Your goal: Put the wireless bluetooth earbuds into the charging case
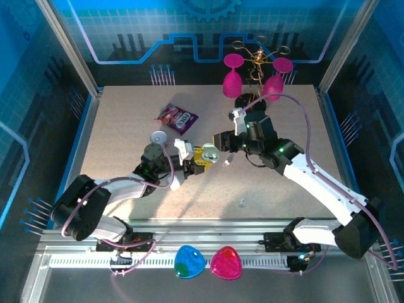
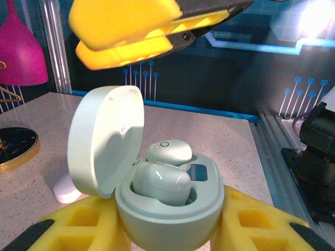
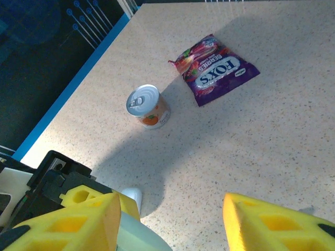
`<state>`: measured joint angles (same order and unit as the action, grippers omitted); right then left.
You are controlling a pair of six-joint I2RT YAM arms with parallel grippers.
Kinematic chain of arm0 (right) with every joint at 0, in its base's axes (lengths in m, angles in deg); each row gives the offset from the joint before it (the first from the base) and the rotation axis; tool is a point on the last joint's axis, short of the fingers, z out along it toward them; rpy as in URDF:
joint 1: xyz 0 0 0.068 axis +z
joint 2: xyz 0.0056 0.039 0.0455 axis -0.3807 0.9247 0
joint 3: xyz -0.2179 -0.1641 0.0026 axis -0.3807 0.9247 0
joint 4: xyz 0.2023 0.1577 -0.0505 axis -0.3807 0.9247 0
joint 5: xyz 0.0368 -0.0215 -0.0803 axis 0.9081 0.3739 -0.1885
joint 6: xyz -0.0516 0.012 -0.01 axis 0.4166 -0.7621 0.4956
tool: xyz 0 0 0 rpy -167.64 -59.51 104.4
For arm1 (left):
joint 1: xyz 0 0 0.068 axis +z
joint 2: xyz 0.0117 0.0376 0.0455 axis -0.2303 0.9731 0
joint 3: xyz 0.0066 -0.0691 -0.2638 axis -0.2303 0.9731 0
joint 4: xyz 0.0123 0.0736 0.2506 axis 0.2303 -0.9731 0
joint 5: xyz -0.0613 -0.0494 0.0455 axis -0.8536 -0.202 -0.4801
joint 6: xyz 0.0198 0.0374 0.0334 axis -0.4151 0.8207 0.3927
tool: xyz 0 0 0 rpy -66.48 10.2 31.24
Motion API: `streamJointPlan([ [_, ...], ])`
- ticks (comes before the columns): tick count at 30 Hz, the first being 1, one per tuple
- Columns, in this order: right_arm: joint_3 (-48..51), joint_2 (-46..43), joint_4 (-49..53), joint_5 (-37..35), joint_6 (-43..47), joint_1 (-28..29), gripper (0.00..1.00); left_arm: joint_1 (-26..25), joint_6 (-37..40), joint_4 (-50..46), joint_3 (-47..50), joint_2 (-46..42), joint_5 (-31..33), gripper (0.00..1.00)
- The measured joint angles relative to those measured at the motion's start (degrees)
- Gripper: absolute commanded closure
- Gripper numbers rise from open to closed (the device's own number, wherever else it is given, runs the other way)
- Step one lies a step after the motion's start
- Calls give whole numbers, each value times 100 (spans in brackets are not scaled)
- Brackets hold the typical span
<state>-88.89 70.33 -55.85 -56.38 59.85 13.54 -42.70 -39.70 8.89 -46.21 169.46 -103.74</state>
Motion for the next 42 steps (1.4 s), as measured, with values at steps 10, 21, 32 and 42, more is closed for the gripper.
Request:
streamJointPlan([
  [10, 0, 0, 151, 96, 0, 0, 47, 0, -44, 116, 0, -59, -72, 70],
  [21, 160, -232, 232, 509, 199, -33, 48, 0, -146, 146, 0, -74, -46, 71],
  [32, 669, -852, -44, 728, 151, -98, 36, 4, -157, 197, 0, -103, -42, 71],
  [42, 1078, -962, -522, 1631, 669, -151, 34, 4, -457, 192, -87, -162, -291, 71],
])
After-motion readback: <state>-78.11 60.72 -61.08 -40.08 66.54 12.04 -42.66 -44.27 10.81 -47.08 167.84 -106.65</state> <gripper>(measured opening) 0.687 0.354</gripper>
